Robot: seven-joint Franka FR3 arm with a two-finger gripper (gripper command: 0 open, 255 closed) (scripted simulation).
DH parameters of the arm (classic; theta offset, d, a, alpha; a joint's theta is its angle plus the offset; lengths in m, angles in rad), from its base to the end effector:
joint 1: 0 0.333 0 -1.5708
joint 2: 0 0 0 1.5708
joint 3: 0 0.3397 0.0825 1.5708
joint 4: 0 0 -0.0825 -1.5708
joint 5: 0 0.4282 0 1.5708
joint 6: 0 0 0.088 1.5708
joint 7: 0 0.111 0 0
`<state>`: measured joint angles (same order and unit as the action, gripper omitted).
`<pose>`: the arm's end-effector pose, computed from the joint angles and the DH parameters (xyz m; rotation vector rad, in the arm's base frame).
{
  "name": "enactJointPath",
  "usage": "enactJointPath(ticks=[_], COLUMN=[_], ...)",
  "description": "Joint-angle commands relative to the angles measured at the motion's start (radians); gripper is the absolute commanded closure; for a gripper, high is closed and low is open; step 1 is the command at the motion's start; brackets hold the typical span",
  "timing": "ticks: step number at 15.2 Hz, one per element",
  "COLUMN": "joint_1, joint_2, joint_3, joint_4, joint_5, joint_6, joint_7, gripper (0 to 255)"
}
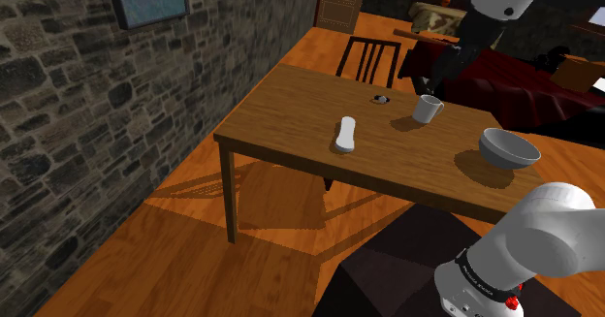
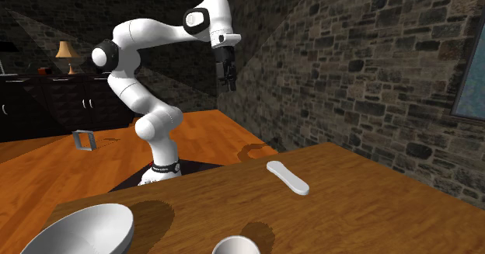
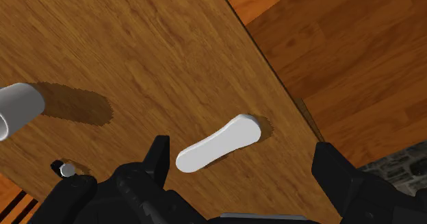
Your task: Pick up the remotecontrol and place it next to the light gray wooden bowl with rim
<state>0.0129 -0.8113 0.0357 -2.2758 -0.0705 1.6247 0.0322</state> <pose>0.3319 0.0134 0.6589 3.0408 0.0084 0.2487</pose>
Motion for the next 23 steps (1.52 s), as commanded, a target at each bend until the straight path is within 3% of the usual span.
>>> enactJointPath(ticks=[1,12,23], joint_1=[0.000,-0.088,-0.153], joint_2=[0.000,0.329,0.722], joint_3=[0.000,0.059,0.072], joint_4=[0.000,-0.020,0.096], joint_5=[0.000,0.050,0.067], joint_6=[0.000,0.281,0.498], joint_7=[0.000,0.301,0.571], gripper=[0,0,0])
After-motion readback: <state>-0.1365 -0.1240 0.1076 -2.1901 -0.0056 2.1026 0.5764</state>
